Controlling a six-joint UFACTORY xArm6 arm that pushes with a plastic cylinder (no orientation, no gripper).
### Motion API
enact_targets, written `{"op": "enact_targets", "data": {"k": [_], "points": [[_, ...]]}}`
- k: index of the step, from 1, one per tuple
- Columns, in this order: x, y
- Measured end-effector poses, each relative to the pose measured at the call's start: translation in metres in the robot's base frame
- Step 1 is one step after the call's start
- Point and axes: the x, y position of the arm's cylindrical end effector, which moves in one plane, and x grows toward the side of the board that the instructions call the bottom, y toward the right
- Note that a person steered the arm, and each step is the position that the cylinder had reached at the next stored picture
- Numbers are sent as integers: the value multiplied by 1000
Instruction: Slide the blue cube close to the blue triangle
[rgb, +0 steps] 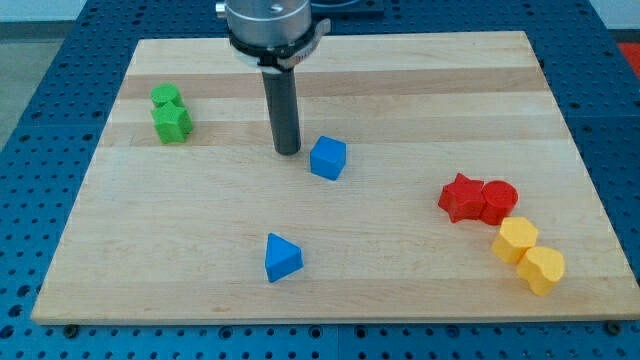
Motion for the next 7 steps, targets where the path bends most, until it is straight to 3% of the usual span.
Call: {"op": "enact_targets", "data": {"k": [2, 7], "points": [[-8, 77], [39, 13]]}}
